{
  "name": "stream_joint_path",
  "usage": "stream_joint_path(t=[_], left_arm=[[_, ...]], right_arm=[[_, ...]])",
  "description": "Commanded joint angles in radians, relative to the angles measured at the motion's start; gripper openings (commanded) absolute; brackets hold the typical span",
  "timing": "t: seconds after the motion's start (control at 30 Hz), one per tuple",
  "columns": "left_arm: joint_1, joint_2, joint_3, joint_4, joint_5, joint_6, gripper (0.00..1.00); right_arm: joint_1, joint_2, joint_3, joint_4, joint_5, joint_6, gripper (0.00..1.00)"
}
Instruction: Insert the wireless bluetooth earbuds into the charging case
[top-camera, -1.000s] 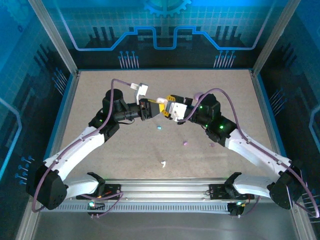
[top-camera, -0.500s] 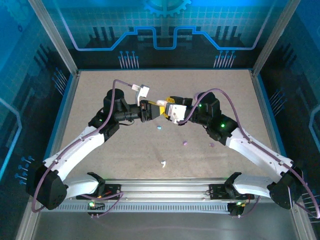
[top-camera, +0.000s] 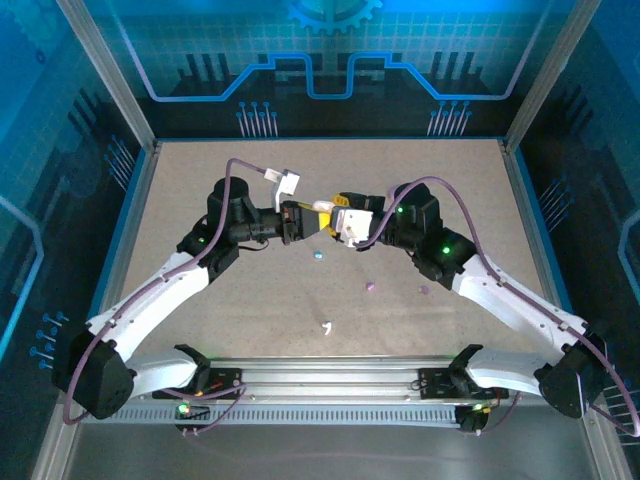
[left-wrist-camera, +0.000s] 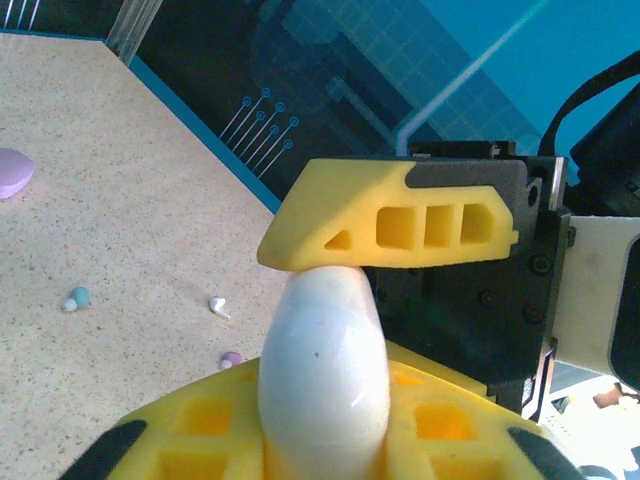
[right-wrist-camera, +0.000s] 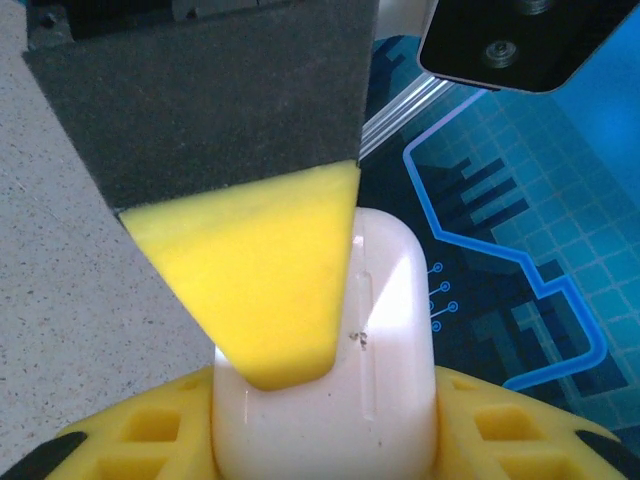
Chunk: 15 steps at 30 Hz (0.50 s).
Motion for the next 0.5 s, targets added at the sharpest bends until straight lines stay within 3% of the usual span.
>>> stream_joint_path(t=[0.0,0.13,0.23,0.37,0.47], left_arm=[[-0.008,0.003,0.03,-0.019,0.014,0.043,0.15],[-0.008,-0.026,-0.006,0.012,-0.017,0.101,0.12],[-0.008,-0.067,-0.093,0.155,-0.053,0.159,0.08],[-0.009,-0.107,-0.262,0.473,-0.091,0.243,0.08],[-0.009,-0.108,-0.296,0.533,-0.079,0.316,0.1]], right_arm=[[0.015,-0.011,0.039,0.015,-0.012,0.034,0.48],[-0.019,-0.04,0.075,-0.042,-0.042,0.226,0.61],[-0.095,-0.056,0.139,-0.162,-0.168,0.477,0.68],[-0.177,-0.054,0.188,-0.303,-0.314,0.682,0.71],[-0.192,-0.042,0.185,-0.322,-0.387,0.805,0.71]])
